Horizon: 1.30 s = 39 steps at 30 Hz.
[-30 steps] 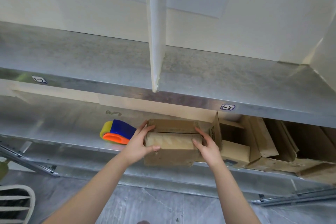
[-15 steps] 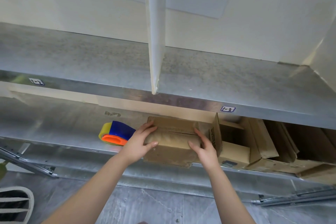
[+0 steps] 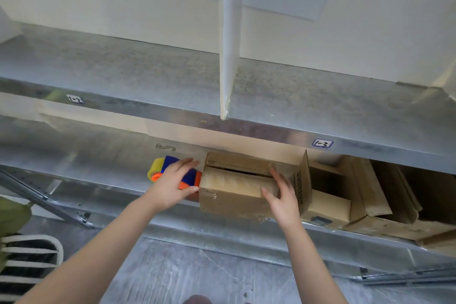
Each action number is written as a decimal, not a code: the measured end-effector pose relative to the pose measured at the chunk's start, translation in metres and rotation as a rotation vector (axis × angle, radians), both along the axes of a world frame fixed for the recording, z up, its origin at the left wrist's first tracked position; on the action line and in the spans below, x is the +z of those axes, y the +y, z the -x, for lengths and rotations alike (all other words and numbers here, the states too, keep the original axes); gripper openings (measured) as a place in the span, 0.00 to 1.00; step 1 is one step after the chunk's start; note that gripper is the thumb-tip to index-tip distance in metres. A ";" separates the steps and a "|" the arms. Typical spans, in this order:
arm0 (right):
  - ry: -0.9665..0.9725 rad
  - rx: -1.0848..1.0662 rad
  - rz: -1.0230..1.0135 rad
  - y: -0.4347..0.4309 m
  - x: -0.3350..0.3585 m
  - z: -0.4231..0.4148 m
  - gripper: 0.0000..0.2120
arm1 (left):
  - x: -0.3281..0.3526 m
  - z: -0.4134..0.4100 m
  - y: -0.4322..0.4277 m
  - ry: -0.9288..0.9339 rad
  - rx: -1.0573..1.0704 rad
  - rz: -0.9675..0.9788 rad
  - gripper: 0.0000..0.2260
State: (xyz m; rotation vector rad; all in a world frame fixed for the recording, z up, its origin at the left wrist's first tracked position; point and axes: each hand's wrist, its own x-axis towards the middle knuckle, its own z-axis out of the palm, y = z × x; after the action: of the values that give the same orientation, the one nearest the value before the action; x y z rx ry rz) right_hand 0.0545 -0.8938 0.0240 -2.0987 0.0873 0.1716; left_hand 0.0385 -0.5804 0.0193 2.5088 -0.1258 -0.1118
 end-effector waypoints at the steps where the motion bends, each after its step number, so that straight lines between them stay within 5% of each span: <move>1: 0.003 0.008 0.017 0.003 0.001 0.000 0.26 | 0.002 0.000 0.010 0.001 -0.008 -0.061 0.37; 12: 0.009 -0.020 0.049 0.013 -0.003 0.001 0.22 | -0.011 -0.030 0.063 0.009 -0.142 -0.527 0.33; 22: 0.022 -0.045 0.024 0.021 -0.008 0.001 0.23 | -0.024 -0.054 0.065 -0.009 -0.205 -0.491 0.32; 28: 0.006 -0.082 -0.014 0.025 -0.008 0.004 0.22 | -0.014 -0.059 0.067 0.168 -0.217 -0.431 0.27; 39: 0.013 -0.090 -0.033 0.023 -0.012 0.004 0.23 | -0.012 -0.039 0.068 0.094 -0.230 -0.451 0.27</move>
State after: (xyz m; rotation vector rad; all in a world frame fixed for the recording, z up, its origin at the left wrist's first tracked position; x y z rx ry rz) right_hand 0.0504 -0.8711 0.0115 -2.0560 0.1855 0.1321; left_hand 0.0773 -0.5122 0.0074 2.9218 -0.3892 -0.3899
